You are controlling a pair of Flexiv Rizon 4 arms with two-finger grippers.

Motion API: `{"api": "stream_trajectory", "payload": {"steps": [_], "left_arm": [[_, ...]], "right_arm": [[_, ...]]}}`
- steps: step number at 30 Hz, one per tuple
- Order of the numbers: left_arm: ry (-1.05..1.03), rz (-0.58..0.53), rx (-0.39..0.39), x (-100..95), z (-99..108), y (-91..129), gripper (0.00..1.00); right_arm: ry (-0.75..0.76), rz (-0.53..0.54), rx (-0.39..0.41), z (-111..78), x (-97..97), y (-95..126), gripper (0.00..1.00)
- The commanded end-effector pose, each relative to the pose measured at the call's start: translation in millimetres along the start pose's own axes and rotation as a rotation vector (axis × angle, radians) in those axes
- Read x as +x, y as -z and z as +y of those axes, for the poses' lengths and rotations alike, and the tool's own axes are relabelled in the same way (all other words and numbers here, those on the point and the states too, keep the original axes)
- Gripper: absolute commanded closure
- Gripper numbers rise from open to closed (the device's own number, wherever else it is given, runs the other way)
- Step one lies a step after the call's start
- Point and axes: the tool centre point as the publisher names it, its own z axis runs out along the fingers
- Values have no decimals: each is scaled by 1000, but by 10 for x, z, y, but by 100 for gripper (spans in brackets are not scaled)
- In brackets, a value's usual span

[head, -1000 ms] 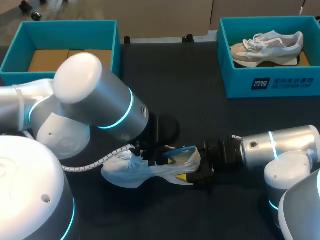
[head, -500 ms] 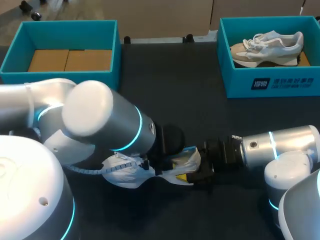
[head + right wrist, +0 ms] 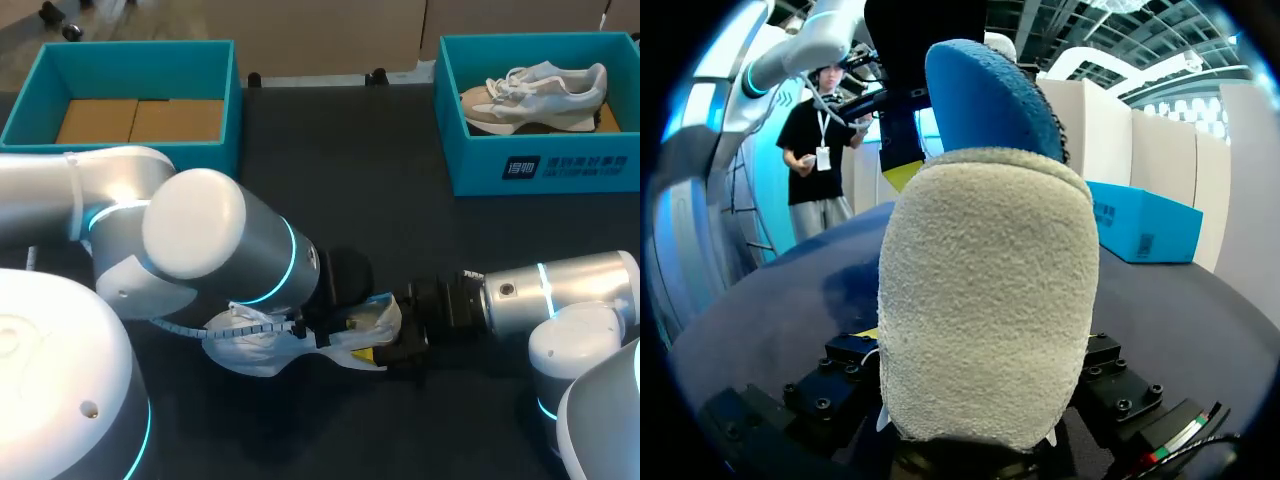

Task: Take the shoe out of the shoebox, open the shoe tongue, remove and reinsert the insole, then place the shoe into the shoebox

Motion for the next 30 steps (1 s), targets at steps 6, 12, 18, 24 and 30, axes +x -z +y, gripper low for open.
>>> {"api": "stream_trajectory", "payload": {"steps": [6,12,18,24,30], "left_arm": [[25,12,5,-71,-30,-62,100],[25,66,47,-123,-191,45,100],[21,188,105,-203,-464,200,100],[4,356,210,-242,-751,482,100],[-37,471,312,-232,-994,823,100]], "right_arm": [[0,-1,4,12,8,-3,100],[0,-1,4,12,8,-3,100],[0,-1,4,12,8,-3,100],[0,-1,4,12,8,-3,100],[0,-1,4,12,8,-3,100]]}}
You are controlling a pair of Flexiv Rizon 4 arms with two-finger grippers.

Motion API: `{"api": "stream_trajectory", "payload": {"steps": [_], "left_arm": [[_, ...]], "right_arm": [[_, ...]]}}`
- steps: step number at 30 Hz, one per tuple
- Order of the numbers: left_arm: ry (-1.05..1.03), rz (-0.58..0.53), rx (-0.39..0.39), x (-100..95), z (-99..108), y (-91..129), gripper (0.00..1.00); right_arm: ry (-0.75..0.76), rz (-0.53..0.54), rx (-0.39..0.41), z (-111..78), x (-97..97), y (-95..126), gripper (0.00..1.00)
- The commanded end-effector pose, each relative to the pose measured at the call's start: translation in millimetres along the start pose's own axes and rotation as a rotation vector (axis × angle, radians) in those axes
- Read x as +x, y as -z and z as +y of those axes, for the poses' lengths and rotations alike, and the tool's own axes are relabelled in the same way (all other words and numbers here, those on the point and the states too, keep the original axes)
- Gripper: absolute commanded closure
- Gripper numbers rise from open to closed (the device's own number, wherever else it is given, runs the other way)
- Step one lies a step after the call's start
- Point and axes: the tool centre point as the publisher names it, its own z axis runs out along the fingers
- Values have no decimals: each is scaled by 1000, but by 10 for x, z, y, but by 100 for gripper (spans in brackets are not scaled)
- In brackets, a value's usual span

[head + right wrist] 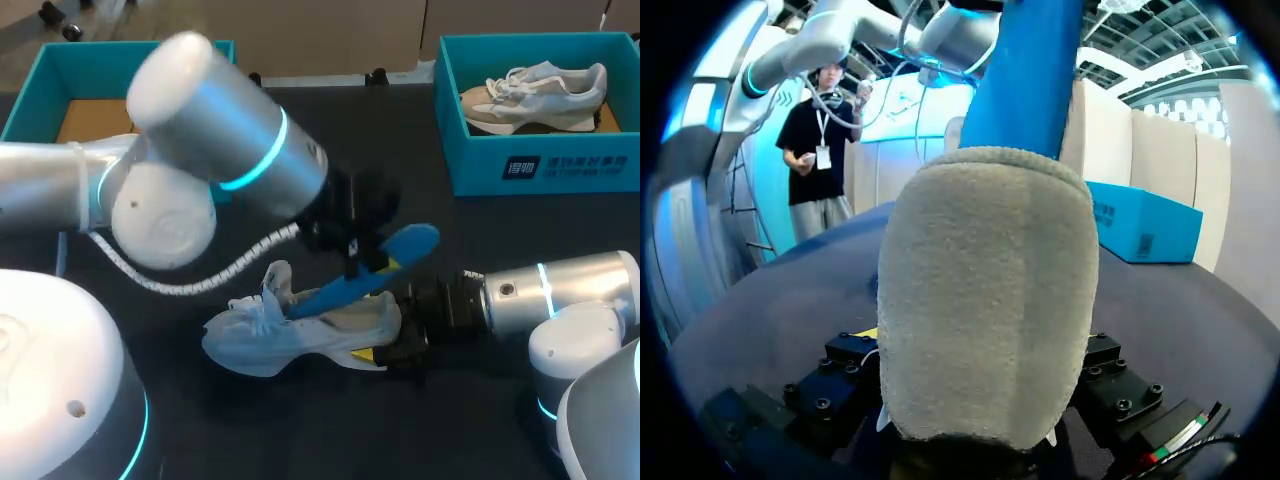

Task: Take the shoe out of the shoebox, open the shoe tongue, remove and reinsert the insole, then place the shoe into the shoebox

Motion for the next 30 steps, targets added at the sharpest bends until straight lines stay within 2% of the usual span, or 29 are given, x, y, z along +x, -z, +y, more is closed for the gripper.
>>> {"api": "stream_trajectory", "payload": {"steps": [1,9,12,13,29,30], "left_arm": [[-41,187,67,80,-100,292,100],[-103,269,203,225,-410,774,100],[-127,273,262,244,-540,1069,100],[-160,287,315,250,-625,1250,100],[-160,287,315,250,-625,1250,100],[-114,291,318,231,-562,1219,100]], "right_arm": [[0,-1,4,12,8,-3,100],[0,-1,4,12,8,-3,100],[0,-1,4,12,8,-3,100],[0,-1,4,12,8,-3,100],[0,-1,4,12,8,-3,100],[0,-1,4,12,8,-3,100]]}}
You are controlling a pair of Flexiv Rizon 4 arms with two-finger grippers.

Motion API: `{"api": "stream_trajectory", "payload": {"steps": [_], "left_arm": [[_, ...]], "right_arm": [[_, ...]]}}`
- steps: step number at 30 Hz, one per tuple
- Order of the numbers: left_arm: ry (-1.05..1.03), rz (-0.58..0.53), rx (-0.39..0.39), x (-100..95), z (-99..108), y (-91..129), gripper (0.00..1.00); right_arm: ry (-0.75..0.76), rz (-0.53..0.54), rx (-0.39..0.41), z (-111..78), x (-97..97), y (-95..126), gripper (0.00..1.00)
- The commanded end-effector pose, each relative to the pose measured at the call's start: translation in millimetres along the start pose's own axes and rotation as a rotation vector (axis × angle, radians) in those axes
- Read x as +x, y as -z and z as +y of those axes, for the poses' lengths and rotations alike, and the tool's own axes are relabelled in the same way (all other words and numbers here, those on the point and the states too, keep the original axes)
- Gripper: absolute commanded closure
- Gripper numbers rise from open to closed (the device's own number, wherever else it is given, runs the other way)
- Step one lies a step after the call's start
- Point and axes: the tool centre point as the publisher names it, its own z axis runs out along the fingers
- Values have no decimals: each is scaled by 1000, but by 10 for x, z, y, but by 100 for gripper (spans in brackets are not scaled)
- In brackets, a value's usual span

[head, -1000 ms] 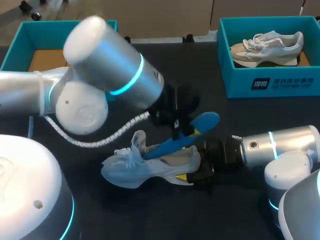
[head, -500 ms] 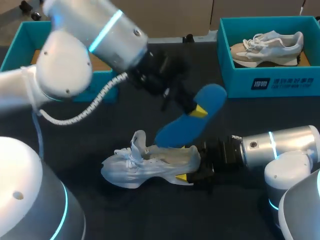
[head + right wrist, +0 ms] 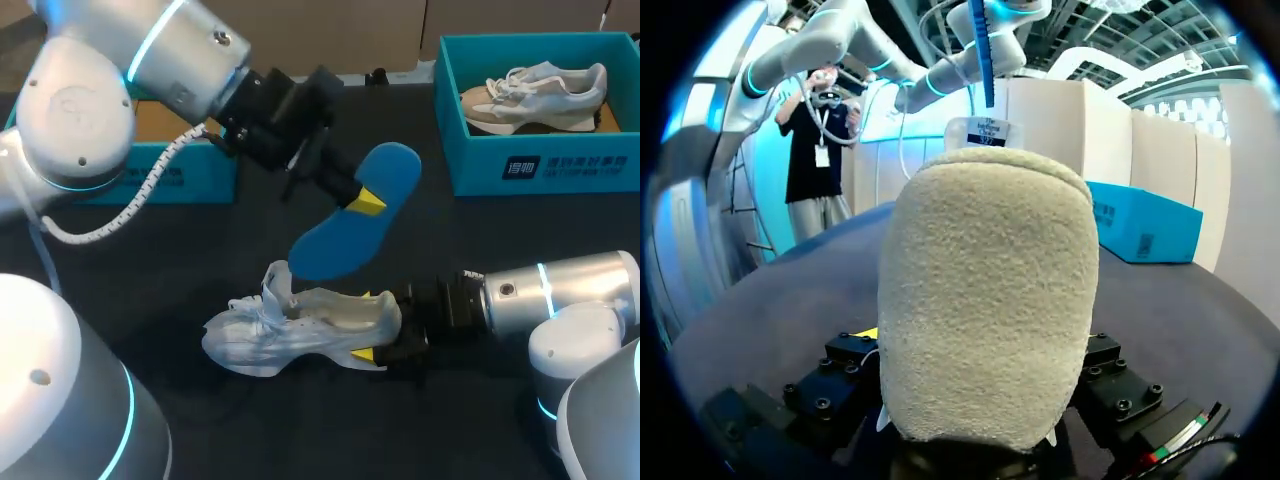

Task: Take the shoe out of the shoebox, open the shoe tongue, remove and reinsert the insole, then place the shoe into the shoebox

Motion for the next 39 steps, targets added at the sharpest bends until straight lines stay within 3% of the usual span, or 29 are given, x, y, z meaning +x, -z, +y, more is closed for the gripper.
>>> {"api": "stream_trajectory", "payload": {"steps": [1,8,16,20,35,39], "left_arm": [[60,20,48,-13,87,30,100],[29,-86,101,-39,-136,297,100],[-26,-178,283,229,-838,887,100],[54,-141,402,229,-1110,1229,100],[64,-134,408,235,-1109,1229,100],[167,-80,430,372,-1178,1329,100]], "right_arm": [[0,-1,4,12,8,-3,100],[0,-1,4,12,8,-3,100],[0,-1,4,12,8,-3,100],[0,-1,4,12,8,-3,100],[0,-1,4,12,8,-3,100],[0,-1,4,12,8,-3,100]]}}
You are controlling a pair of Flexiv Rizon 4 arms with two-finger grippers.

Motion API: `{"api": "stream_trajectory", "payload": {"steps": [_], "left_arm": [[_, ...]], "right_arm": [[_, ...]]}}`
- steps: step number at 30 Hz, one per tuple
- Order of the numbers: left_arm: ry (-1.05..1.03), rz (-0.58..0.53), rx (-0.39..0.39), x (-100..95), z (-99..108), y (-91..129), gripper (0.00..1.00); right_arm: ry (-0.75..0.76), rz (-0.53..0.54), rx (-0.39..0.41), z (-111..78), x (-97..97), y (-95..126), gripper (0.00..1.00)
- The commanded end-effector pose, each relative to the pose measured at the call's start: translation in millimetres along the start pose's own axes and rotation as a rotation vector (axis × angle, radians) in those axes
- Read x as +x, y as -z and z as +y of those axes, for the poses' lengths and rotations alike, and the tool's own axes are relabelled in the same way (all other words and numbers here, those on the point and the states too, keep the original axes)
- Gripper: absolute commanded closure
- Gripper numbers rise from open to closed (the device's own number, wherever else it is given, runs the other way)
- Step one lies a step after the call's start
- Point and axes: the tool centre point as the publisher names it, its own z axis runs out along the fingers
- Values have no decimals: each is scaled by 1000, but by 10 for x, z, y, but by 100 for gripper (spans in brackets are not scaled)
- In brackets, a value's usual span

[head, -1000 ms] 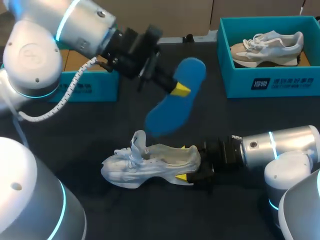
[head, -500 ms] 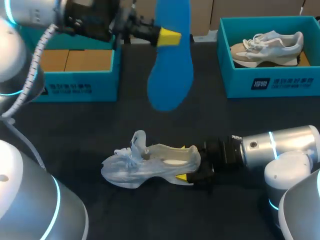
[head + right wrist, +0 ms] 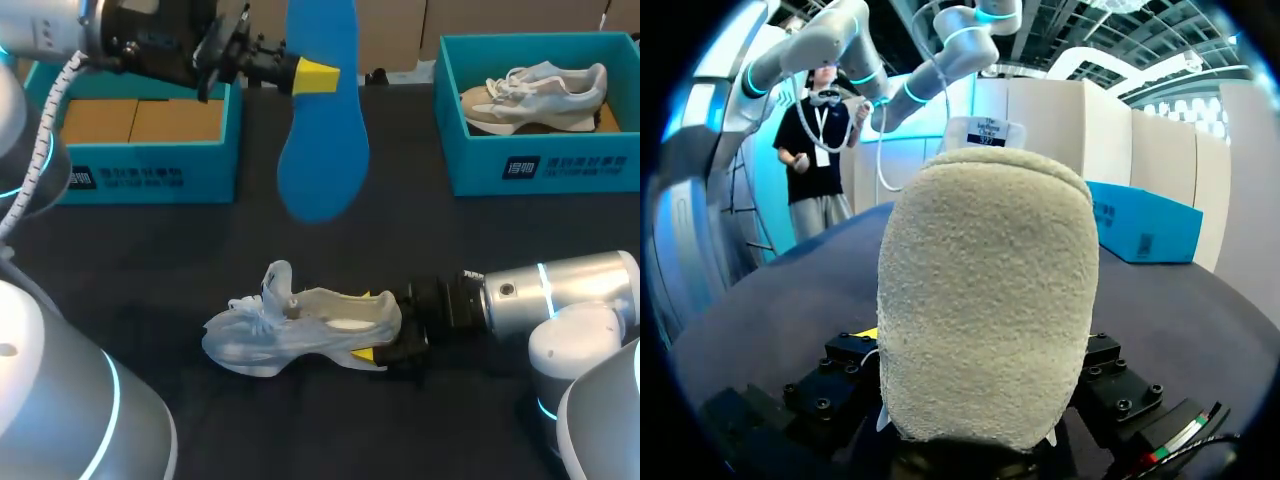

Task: Take the shoe out of the shoebox, open the shoe tongue, remove and reinsert the insole, then place the shoe into the shoebox

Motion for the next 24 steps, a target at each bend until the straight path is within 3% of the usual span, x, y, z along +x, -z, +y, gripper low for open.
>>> {"api": "stream_trajectory", "payload": {"steps": [1,9,14,24], "left_arm": [[55,23,-1,101,-75,85,100],[65,12,-33,380,-253,243,100],[118,-19,-20,421,-310,312,100],[186,11,-52,620,-297,146,100]], "right_arm": [[0,-1,4,12,8,-3,100],[0,-1,4,12,8,-3,100],[0,-1,4,12,8,-3,100],[0,-1,4,12,8,-3,100]]}}
